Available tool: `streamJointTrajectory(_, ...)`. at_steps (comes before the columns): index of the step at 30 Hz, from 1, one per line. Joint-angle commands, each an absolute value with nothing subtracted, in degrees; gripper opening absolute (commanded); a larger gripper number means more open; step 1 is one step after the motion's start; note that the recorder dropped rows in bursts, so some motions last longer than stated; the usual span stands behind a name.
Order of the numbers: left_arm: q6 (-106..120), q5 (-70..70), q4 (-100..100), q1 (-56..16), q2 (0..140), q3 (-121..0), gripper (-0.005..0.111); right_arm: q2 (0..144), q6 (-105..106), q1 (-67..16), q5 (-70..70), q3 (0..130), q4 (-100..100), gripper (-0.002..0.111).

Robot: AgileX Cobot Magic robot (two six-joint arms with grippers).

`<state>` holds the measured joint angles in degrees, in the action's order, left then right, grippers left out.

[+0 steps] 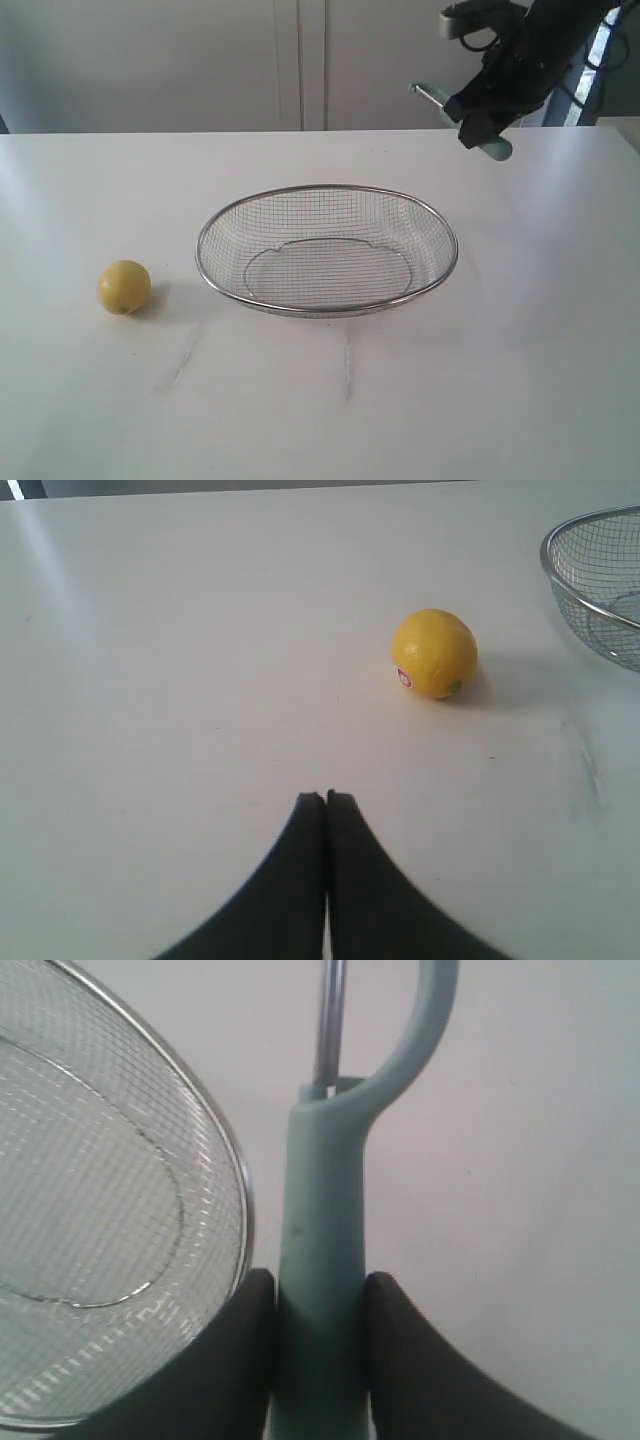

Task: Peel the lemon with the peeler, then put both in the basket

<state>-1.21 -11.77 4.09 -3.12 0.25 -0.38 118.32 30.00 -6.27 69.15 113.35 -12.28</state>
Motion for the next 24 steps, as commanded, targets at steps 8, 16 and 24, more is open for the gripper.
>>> streamJointTrajectory(8, -1.3, -11.6, 4.2, -2.9, 0.0, 0.0, 0.000, 103.5, 32.7, -6.2, 70.0, 97.8, -20.7, 0.000)
streamJointTrajectory(16, -1.3, -11.6, 4.2, -2.9, 0.0, 0.0, 0.000, 90.4, 36.2, -6.2, 70.0, 77.7, -24.0, 0.000)
streamJointTrajectory(24, -1.3, -11.6, 4.2, -2.9, 0.0, 0.0, 0.000, 88.2, 38.7, -6.2, 70.0, 73.3, -28.2, 0.000)
